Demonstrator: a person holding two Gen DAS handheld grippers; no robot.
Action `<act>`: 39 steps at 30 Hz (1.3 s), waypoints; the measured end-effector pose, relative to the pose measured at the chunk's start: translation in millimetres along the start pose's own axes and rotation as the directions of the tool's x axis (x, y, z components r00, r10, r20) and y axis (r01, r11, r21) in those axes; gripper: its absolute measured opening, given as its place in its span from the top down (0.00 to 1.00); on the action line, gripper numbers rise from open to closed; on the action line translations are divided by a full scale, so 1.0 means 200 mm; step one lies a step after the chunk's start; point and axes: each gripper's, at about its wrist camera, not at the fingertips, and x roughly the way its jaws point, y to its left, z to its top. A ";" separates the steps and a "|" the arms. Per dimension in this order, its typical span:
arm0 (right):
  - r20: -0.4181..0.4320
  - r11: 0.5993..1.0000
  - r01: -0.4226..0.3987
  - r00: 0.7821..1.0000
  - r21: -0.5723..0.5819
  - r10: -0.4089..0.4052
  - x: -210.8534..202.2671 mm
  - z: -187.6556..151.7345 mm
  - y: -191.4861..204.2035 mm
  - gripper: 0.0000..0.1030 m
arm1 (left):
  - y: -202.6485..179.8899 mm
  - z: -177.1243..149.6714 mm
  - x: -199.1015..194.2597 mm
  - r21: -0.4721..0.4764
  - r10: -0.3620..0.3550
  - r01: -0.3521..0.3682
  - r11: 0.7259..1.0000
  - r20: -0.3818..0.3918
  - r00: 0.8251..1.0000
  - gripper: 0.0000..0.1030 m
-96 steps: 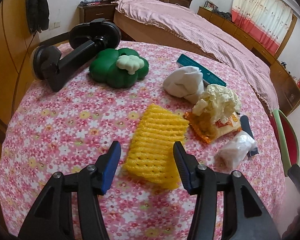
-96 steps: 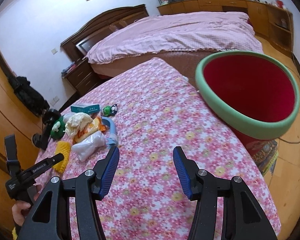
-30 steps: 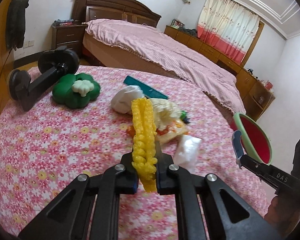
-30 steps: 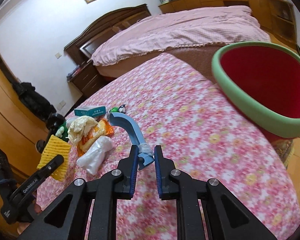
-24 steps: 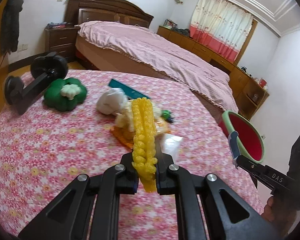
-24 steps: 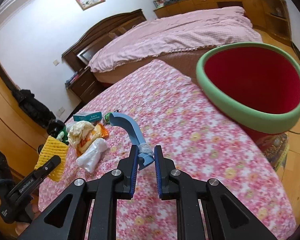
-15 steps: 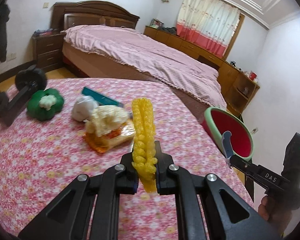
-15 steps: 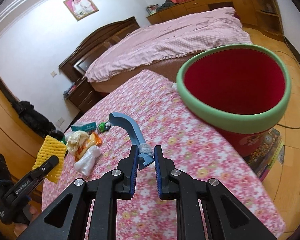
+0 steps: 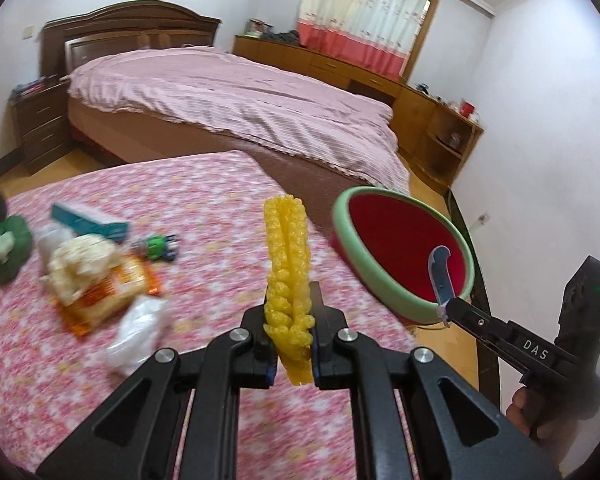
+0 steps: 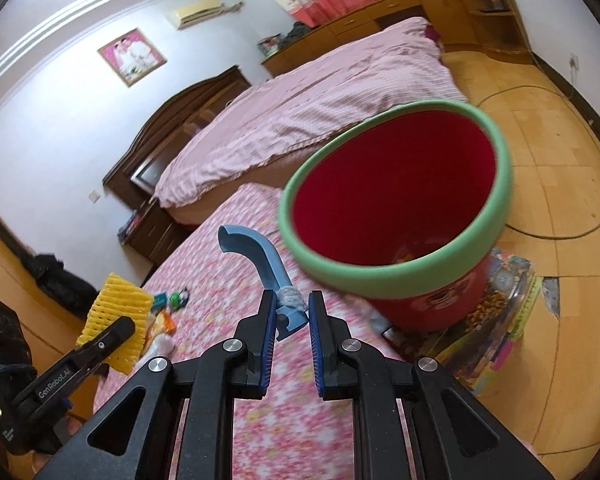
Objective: Collect trash
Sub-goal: 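Carry the yellow net and blue handle over the red bucket with both tools, then open the left tool over the bucket while the right tool releases the blue handle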
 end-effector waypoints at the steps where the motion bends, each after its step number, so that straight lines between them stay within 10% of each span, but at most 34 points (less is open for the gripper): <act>1: 0.006 1.000 0.005 1.000 0.002 -0.005 -0.01 0.01 -0.02 0.85 | -0.03 0.01 0.02 0.013 -0.004 0.004 1.000 -0.005 1.000 0.89; 28: 0.032 0.994 0.054 0.998 0.095 -0.058 0.09 0.25 -0.37 0.83 | -0.52 0.16 0.59 0.150 -0.063 0.081 0.985 -0.121 0.991 0.89; 39: 0.023 0.993 0.061 0.998 0.103 -0.064 0.12 0.25 -0.38 0.81 | -0.50 0.16 0.62 0.133 -0.054 0.071 0.989 -0.127 0.990 0.63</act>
